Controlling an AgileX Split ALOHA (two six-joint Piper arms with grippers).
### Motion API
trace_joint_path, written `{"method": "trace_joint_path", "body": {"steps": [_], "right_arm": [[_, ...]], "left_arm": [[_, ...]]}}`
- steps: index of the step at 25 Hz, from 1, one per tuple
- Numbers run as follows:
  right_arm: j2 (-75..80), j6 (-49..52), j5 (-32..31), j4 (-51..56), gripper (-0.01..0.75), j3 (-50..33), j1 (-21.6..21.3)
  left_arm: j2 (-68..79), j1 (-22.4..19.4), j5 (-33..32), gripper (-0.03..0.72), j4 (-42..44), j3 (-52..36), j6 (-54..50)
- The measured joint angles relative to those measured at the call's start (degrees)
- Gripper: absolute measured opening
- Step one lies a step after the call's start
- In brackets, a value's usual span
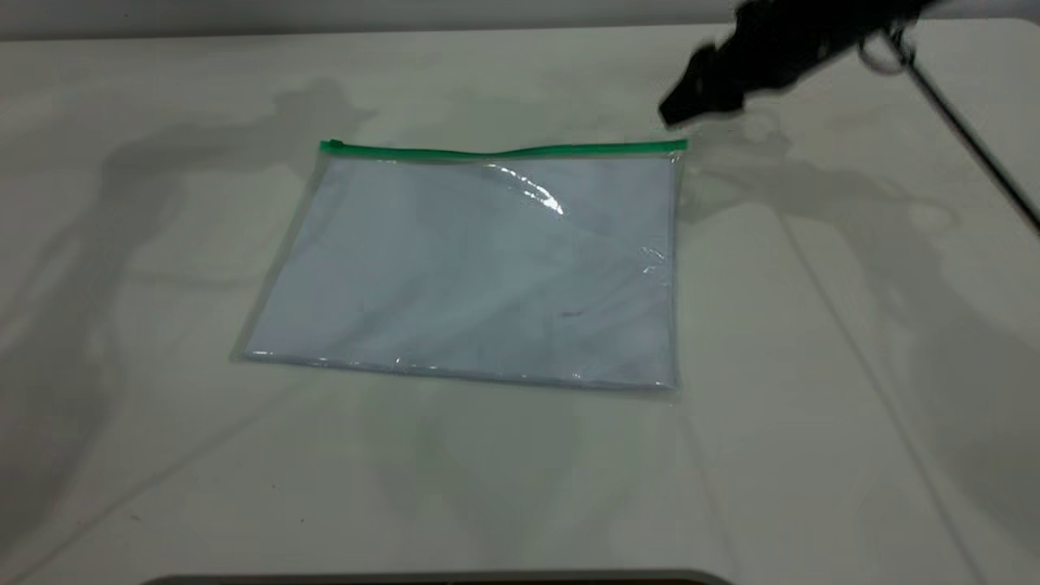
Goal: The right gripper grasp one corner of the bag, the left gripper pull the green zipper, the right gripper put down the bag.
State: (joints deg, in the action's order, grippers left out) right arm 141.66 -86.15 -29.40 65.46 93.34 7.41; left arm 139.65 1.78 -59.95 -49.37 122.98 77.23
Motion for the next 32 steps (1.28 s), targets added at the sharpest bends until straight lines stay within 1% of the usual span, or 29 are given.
{"method": "trace_joint_path", "body": {"steps": [3,6,9,12,15,16,19,23,27,32], "right_arm": [[-6.7,11.5,-3.0,-9.7,0.548,0.0,0.0],[-14.1,25.4,-8.4,-21.5,0.529,0.0,0.0],[-21.4,38.1,-18.1,-31.3,0.497,0.0,0.1],[-28.1,49.1,-28.6,-37.8,0.457,0.0,0.1],[-33.8,55.7,-37.6,-41.4,0.427,0.0,0.2],[-35.2,57.3,-38.9,-42.4,0.419,-0.1,0.4],[-40.0,60.6,-40.3,-43.5,0.407,-0.8,1.3],[-48.8,63.4,-40.5,-46.2,0.404,-5.6,3.3],[-60.4,63.9,-40.8,-48.1,0.402,-13.8,4.0],[-73.5,65.2,-41.2,-49.0,0.402,-29.1,4.0]], "left_arm": [[-7.1,0.0,-2.4,0.554,1.7,0.0,-3.3],[-13.5,0.0,-4.5,0.552,3.6,0.0,-7.6],[-19.6,0.0,-6.8,0.552,6.4,0.0,-13.4],[-25.6,0.0,-6.9,0.552,11.6,0.0,-20.2],[-31.0,0.0,-7.0,0.539,17.1,0.0,-27.4],[-32.7,0.0,-7.0,0.531,18.5,0.0,-29.6],[-37.4,0.0,-7.0,0.512,22.5,-1.0,-37.0],[-45.1,0.0,-7.0,0.507,25.4,-6.9,-40.6],[-55.4,0.0,-7.0,0.504,28.2,-17.0,-41.9],[-69.0,0.0,-7.0,0.504,29.1,-33.9,-46.1]]}}
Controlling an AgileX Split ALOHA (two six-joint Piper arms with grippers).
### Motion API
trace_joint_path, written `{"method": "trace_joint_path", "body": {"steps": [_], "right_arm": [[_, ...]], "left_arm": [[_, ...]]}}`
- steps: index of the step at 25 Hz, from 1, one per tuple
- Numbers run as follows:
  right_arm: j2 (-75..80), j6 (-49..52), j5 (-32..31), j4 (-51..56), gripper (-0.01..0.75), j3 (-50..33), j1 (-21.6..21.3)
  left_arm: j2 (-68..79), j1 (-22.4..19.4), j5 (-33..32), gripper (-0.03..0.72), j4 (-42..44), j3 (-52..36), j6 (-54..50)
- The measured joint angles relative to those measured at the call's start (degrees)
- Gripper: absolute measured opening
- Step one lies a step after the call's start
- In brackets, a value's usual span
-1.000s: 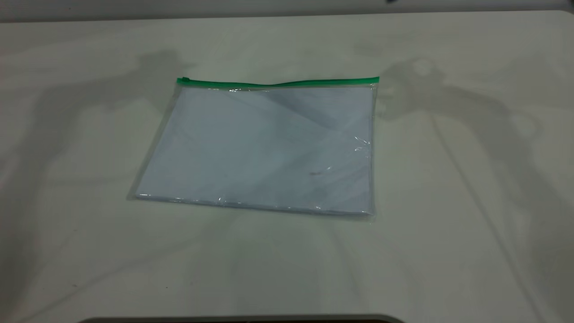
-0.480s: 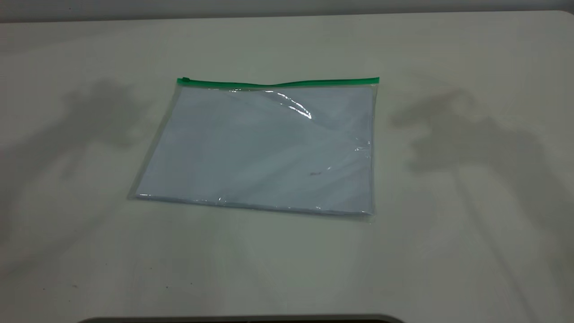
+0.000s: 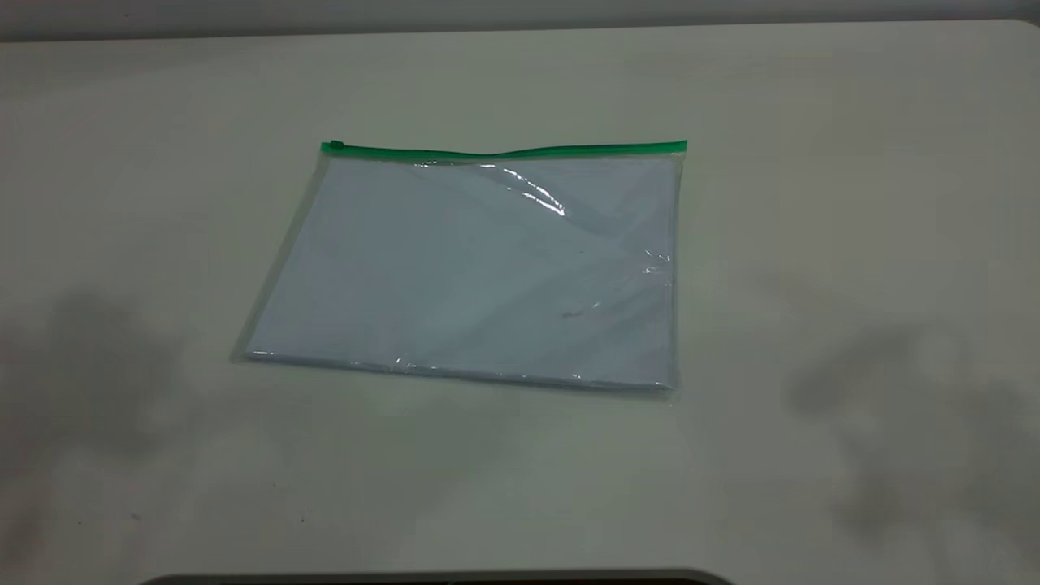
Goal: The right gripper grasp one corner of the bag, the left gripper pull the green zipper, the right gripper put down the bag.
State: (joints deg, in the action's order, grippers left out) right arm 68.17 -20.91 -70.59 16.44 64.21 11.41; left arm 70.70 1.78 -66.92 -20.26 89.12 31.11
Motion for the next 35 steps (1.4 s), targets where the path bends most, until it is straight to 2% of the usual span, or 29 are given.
{"method": "trace_joint_path", "body": {"steps": [4,8,14,22,29,35], "right_arm": [[-9.3,1.4,0.4,-2.0,0.402,-12.5,0.0],[-18.4,7.9,4.1,-5.4,0.403,-22.3,0.0],[-29.7,11.9,8.2,-8.2,0.447,-34.2,0.0],[-37.9,12.8,8.1,-11.1,0.453,-36.5,0.0],[-43.2,16.7,7.7,-13.9,0.452,-36.7,0.0],[-43.5,16.8,7.6,-14.1,0.45,-36.7,0.0]], "left_arm": [[-8.7,0.0,0.0,0.502,0.8,-16.1,-2.2],[-19.4,0.0,0.0,0.502,1.7,-31.7,-6.3],[-36.6,0.0,0.0,0.502,3.5,-48.6,-11.0],[-54.2,0.0,0.0,0.502,15.4,-57.4,-21.2],[-64.2,0.0,0.3,0.502,16.5,-59.5,-20.8],[-67.3,0.0,1.2,0.502,15.7,-61.1,-21.8]]}}
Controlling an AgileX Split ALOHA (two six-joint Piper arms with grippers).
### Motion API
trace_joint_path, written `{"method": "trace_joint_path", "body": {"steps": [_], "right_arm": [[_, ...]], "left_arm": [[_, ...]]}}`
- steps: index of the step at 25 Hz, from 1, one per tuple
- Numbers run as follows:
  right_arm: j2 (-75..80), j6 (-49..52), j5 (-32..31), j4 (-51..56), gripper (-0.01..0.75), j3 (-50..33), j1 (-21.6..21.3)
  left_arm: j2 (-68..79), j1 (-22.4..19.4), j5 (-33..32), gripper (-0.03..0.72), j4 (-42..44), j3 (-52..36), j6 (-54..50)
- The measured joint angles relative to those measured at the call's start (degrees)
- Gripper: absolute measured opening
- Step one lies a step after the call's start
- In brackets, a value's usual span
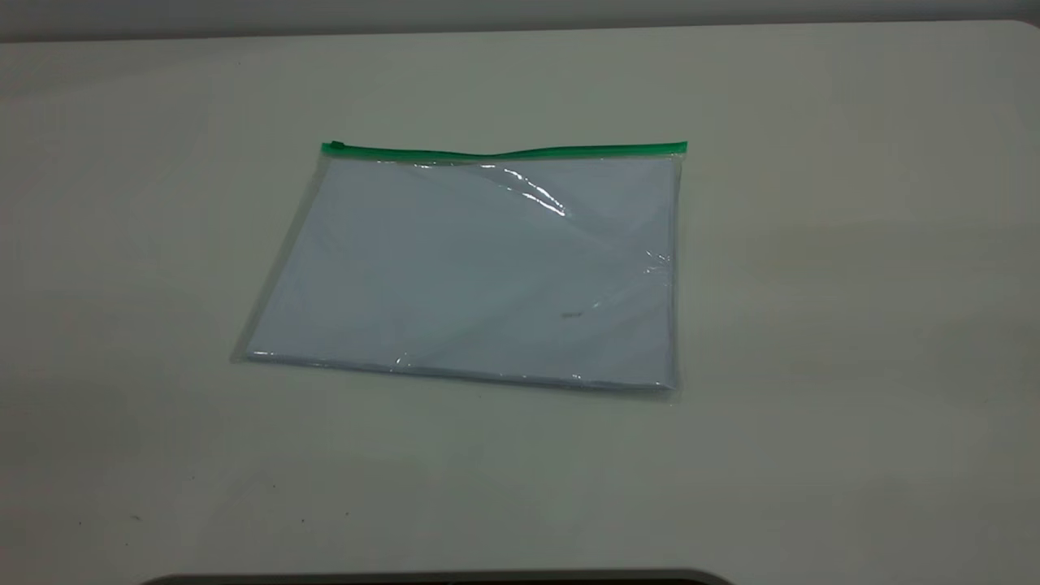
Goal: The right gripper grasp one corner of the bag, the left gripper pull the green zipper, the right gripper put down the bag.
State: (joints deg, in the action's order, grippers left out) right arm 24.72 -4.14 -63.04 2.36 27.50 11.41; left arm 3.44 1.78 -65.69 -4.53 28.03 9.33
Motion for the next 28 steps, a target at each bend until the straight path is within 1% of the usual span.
{"method": "trace_joint_path", "body": {"steps": [6,8,11,13,18,22,28], "right_arm": [[-1.3,0.0,-0.1,0.0,0.45,0.0,-0.1],[-4.2,0.0,-0.1,0.4,0.45,0.0,-2.0],[-11.0,0.0,-0.4,0.6,0.45,0.0,-6.3],[-16.1,0.0,-0.7,0.7,0.45,0.0,-7.4],[-25.3,0.0,-1.4,0.8,0.45,0.0,-7.5],[-25.6,0.0,-1.5,0.8,0.45,0.0,-7.5],[-25.6,0.0,-1.5,0.9,0.45,0.0,-7.5]], "left_arm": [[-0.2,0.0,0.1,0.502,-0.1,0.0,-0.1],[-0.2,0.0,0.1,0.502,-0.1,0.0,-0.1],[-0.2,0.0,0.1,0.502,-0.1,0.0,-0.2],[-0.2,0.0,0.1,0.502,-0.1,0.0,-0.2],[-1.0,-1.0,0.1,0.502,-0.2,0.0,-0.2],[-4.2,-1.1,0.1,0.502,-0.2,0.0,-0.2],[-4.5,-1.1,0.0,0.502,-0.2,0.0,-0.2]]}}
